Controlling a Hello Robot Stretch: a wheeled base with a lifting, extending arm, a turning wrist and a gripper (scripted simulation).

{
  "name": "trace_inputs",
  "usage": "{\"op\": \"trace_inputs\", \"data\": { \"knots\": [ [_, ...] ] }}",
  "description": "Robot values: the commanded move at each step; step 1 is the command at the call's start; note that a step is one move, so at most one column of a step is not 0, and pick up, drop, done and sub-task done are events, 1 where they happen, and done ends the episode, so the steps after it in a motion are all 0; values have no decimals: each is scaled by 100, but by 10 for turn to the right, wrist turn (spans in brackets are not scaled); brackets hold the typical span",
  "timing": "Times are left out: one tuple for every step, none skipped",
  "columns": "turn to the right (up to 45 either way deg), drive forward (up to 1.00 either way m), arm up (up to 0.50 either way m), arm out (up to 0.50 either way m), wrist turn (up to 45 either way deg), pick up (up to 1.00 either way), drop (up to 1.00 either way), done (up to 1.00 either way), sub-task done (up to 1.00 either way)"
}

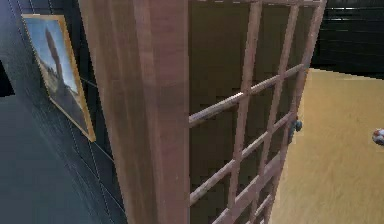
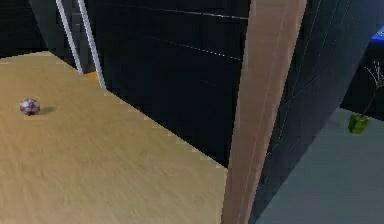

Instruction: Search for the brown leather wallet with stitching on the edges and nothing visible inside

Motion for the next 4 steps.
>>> {"op": "trace_inputs", "data": {
  "knots": [
    [420, 0, 0, 0, 0, 0, 0, 0, 0],
    [0, 55, 0, 0, 0, 0, 0, 0, 0],
    [240, 0, 0, 0, 0, 0, 0, 0, 0],
    [0, 90, 0, 0, 0, 0, 0, 0, 0]
  ]
}}
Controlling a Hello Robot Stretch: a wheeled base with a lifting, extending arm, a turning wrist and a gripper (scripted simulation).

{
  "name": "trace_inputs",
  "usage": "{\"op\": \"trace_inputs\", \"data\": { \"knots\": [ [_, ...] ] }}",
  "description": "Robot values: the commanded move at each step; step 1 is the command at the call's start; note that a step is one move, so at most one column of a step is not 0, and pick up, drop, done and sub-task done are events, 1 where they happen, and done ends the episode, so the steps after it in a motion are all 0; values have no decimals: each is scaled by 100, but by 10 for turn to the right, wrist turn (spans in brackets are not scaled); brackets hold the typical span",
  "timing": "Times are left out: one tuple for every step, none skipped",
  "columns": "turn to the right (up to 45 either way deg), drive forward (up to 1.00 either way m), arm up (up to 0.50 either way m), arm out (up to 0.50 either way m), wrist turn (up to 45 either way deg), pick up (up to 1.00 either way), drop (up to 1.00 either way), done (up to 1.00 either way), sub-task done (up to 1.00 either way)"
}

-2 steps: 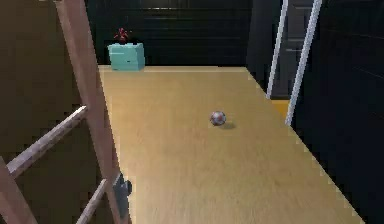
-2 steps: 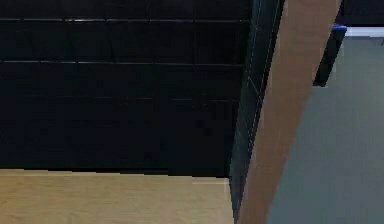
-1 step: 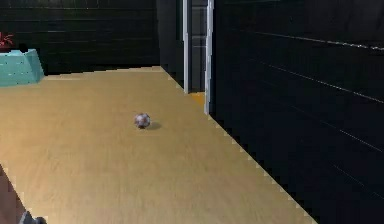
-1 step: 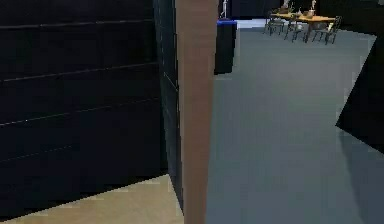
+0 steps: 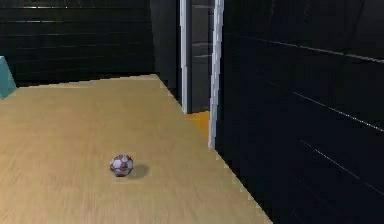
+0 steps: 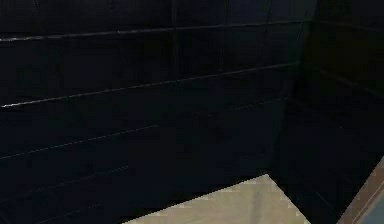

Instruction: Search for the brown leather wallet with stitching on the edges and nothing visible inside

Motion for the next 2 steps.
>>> {"op": "trace_inputs", "data": {
  "knots": [
    [-450, 0, 0, 0, 0, 0, 0, 0, 0],
    [-60, 0, 0, 0, 0, 0, 0, 0, 0]
  ]
}}
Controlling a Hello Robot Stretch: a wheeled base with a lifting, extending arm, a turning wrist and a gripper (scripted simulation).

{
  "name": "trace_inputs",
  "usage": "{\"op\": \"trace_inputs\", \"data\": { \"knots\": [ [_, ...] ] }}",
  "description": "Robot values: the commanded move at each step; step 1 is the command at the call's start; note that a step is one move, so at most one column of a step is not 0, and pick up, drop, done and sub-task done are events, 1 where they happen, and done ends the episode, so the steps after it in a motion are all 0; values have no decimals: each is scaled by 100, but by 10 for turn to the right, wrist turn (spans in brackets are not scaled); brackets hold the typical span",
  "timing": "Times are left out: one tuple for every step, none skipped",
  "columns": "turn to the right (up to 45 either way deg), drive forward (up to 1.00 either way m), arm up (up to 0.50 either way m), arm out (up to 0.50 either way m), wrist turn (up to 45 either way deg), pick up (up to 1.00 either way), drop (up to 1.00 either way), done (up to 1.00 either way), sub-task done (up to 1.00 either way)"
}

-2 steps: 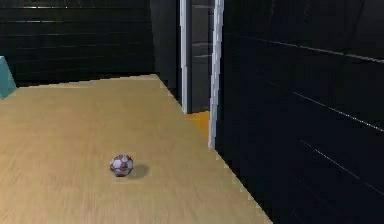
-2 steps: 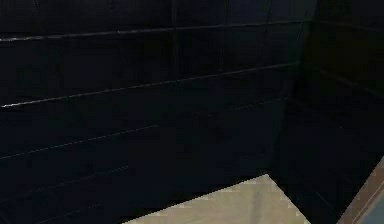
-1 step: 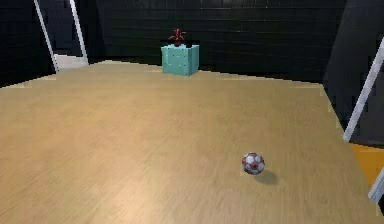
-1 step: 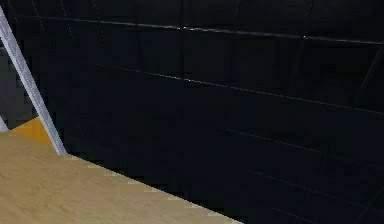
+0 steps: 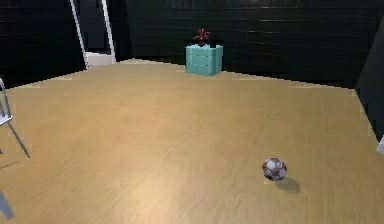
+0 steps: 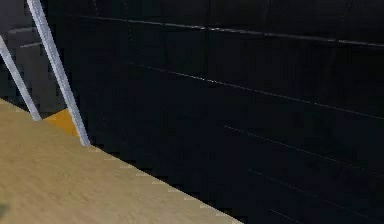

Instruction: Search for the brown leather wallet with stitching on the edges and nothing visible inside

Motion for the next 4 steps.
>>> {"op": "trace_inputs", "data": {
  "knots": [
    [0, 100, 0, 0, 0, 0, 0, 0, 0],
    [0, 55, 0, 0, 0, 0, 0, 0, 0],
    [240, 0, 0, 0, 0, 0, 0, 0, 0],
    [0, 65, 0, 0, 0, 0, 0, 0, 0]
  ]
}}
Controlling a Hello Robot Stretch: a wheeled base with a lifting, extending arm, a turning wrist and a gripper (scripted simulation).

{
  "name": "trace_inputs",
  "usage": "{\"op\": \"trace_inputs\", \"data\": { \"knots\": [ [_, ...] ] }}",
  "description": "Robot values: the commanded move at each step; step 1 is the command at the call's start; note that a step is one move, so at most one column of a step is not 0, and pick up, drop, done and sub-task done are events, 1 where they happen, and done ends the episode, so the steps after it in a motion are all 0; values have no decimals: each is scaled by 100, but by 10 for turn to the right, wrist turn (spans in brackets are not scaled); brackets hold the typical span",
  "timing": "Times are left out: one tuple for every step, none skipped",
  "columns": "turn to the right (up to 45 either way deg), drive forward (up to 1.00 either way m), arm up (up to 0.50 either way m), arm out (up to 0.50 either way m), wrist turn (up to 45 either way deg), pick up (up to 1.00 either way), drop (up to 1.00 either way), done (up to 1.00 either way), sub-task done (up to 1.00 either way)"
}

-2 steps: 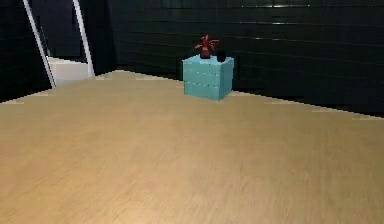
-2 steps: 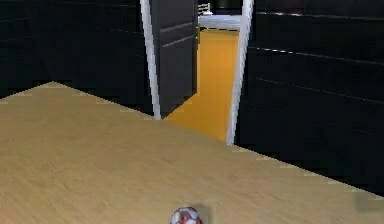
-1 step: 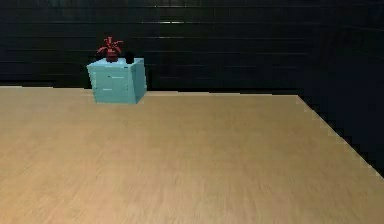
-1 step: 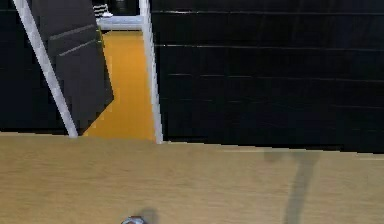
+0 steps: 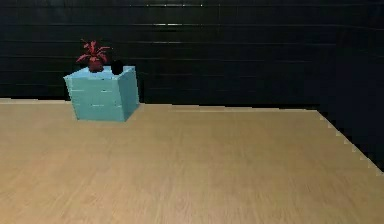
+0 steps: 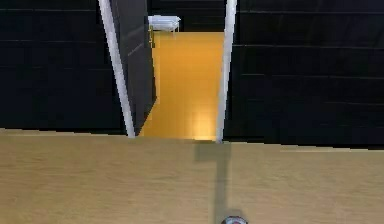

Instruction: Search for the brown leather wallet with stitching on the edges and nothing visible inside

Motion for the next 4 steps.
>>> {"op": "trace_inputs", "data": {
  "knots": [
    [450, 0, 0, 0, 0, 0, 0, 0, 0],
    [30, 0, 0, 0, 0, 0, 0, 0, 0],
    [0, 50, 0, 0, 0, 0, 0, 0, 0],
    [450, 0, 0, 0, 0, 0, 0, 0, 0]
  ]
}}
